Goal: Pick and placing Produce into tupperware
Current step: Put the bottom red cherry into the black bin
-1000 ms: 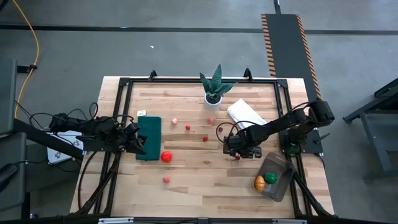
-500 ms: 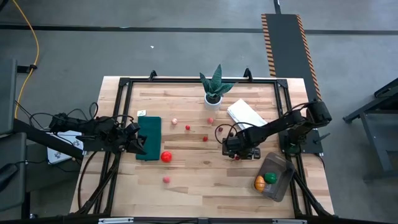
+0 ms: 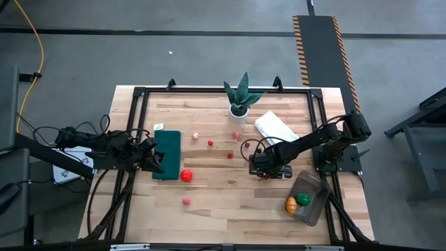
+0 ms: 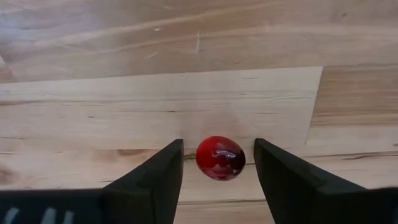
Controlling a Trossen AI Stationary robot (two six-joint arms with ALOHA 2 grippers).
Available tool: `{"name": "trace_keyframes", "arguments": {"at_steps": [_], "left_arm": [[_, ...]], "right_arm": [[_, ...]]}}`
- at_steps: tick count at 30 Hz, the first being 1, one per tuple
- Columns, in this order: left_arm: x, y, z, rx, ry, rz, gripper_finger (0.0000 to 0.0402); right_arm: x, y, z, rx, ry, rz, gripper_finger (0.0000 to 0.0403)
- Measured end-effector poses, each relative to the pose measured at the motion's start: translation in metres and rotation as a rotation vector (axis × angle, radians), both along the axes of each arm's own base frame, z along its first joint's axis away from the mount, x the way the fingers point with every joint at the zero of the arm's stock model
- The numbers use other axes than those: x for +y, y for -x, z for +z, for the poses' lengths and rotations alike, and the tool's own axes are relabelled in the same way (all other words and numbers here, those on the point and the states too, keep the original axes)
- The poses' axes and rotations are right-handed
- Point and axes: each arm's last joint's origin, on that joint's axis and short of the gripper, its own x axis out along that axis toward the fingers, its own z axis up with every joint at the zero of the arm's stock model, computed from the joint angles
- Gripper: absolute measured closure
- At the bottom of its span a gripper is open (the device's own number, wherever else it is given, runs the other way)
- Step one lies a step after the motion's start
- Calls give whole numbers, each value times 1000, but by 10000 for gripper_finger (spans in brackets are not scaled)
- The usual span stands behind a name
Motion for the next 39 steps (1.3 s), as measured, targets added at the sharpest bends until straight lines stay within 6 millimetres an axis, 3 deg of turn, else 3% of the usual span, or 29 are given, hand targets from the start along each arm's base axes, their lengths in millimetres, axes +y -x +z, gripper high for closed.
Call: {"name": "trace_keyframes", "arguments": {"at_steps": [32, 39], "left_arm": [[0, 0, 0, 0, 0, -2, 401], [0, 0, 0, 0, 0, -1, 401]], "right_arm": [[1, 3, 2, 13, -30, 34, 295], [-2, -1, 15, 45, -13, 74, 296]]}}
